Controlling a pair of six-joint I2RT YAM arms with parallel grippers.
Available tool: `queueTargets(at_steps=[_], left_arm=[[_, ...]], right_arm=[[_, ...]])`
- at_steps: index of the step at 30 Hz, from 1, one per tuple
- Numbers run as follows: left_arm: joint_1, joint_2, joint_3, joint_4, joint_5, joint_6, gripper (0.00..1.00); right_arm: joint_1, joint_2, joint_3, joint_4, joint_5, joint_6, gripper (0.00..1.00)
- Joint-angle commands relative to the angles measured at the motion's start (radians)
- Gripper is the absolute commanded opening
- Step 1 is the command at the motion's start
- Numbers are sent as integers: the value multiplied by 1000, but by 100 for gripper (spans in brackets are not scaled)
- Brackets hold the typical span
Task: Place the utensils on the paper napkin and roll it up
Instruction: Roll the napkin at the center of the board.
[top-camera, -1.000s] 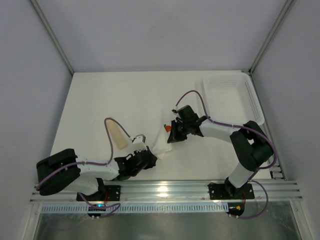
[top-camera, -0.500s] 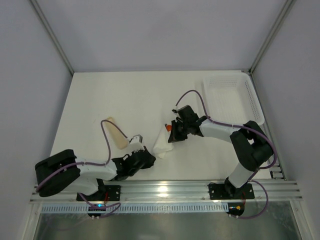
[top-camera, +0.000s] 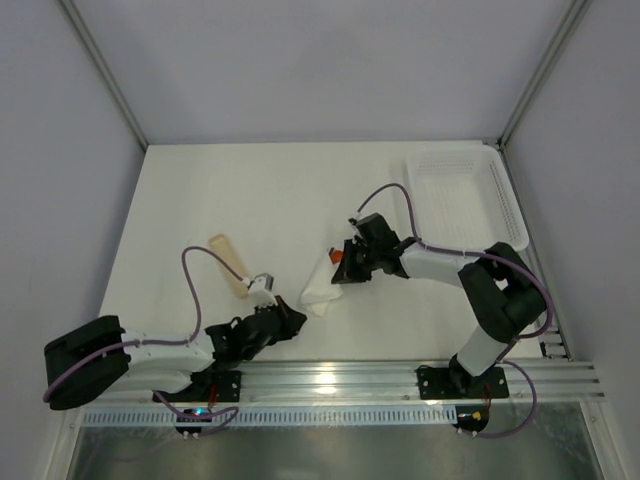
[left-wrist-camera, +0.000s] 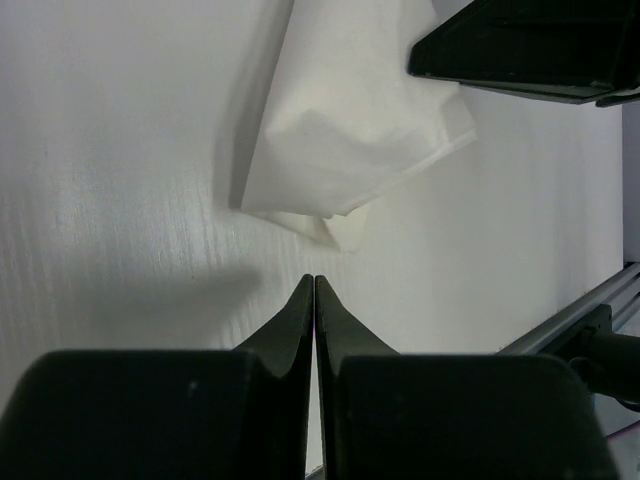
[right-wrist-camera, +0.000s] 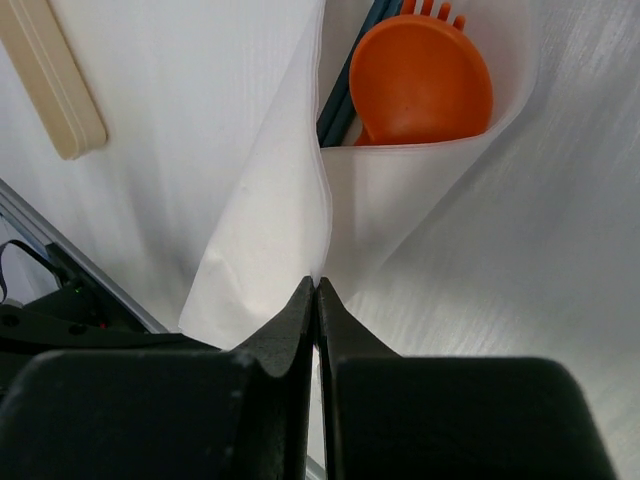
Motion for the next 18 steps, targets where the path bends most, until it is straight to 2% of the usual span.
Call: queueTargets(at_steps=[1,10,15,18], left_arm=[[-5,-25,-16,64,-67,7,0],[-5,-48,-19,4,-92,-30,0],[-7,-56,-20,25,-107,-22,0],[-5,-39,-20,94,-100,6,0]], right_arm=[[-3,-27,-41,151,-5,130,4],[-15,-15,-83,177,44,115,3],[-17,-40,-144,234,93,196,4],[-21,-49,-168,259,118,235,3]])
